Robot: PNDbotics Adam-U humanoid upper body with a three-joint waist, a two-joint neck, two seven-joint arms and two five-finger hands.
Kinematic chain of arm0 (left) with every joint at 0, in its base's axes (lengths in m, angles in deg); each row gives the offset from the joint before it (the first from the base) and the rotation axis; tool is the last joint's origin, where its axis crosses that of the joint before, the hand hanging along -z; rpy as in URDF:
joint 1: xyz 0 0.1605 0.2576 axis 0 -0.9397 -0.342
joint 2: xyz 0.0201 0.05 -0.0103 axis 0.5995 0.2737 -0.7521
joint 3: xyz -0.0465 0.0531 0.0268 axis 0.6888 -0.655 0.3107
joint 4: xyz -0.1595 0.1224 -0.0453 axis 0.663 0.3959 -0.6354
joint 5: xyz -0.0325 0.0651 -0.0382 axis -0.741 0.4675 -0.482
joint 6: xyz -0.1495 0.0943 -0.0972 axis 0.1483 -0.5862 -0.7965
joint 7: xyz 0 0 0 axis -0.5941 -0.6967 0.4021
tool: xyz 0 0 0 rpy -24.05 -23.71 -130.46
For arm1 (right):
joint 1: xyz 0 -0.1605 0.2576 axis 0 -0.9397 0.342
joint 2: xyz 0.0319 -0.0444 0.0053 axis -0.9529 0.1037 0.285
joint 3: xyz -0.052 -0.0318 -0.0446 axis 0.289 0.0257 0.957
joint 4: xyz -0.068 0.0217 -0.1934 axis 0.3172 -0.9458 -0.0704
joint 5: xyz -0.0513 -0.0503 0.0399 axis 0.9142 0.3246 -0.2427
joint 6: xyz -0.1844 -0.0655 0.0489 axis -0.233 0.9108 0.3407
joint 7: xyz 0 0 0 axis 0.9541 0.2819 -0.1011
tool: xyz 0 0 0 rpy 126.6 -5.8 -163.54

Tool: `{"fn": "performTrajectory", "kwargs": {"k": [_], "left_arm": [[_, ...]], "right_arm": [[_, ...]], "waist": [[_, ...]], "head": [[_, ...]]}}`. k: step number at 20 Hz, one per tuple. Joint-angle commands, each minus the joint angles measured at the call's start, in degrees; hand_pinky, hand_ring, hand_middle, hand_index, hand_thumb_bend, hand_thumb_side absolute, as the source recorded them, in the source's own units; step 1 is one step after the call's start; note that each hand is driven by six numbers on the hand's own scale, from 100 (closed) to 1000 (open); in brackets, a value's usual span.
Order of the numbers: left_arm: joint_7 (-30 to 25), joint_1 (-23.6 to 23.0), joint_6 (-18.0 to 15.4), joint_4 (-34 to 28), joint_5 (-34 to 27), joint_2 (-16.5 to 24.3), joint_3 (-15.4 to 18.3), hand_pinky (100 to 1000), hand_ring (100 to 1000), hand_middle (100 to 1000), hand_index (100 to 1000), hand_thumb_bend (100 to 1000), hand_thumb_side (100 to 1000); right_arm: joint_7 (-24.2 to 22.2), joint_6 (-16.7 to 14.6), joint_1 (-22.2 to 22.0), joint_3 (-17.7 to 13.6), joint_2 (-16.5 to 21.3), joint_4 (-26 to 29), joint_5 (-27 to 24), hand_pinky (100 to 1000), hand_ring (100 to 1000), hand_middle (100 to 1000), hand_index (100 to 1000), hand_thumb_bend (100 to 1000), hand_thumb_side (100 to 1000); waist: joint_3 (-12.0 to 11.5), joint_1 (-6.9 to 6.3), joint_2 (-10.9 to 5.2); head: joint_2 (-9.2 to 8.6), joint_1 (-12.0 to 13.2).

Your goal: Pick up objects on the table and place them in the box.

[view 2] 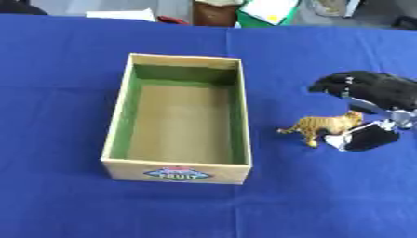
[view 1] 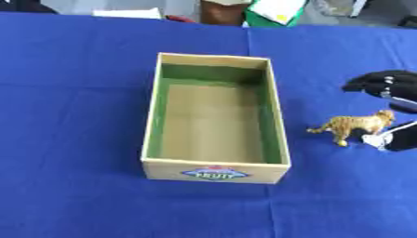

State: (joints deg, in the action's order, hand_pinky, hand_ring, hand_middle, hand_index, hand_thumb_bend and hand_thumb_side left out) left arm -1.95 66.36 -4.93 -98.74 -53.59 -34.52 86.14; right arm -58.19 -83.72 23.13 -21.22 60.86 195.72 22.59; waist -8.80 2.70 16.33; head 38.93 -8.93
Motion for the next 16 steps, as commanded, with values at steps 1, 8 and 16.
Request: {"fn": "performTrajectory", "kwargs": {"k": [1, 8, 16], "left_arm": [[-0.27, 0.58, -0.11, -0.95, 0.03, 0.58, 0.09, 498, 553, 533, 691, 100, 458], [-0.51, 0.56, -0.13, -0.95, 0.07, 0.54, 0.01, 498, 554, 533, 689, 100, 457], [-0.88, 0.63, -0.19, -0.95, 0.01, 0.36, -0.15, 498, 555, 533, 689, 100, 459]], "right_arm": [[-2.95, 0.22, 0.49, -0.47, 1.08, -1.35, 3.32, 972, 981, 950, 1000, 339, 542], [-8.73, 0.42, 2.29, -0.8, 0.61, -3.22, 8.55, 942, 944, 912, 1000, 492, 530], [-8.91, 0.16, 3.57, 0.37, 0.41, -5.72, 9.46, 936, 923, 830, 1000, 500, 524]], "waist": [[-0.05, 0.03, -0.78], [-0.18, -0.01, -0.77], [-0.59, 0.05, -0.62]], "head": [[-0.35, 0.04], [-0.31, -0.08], [-0.22, -0.39]]}}
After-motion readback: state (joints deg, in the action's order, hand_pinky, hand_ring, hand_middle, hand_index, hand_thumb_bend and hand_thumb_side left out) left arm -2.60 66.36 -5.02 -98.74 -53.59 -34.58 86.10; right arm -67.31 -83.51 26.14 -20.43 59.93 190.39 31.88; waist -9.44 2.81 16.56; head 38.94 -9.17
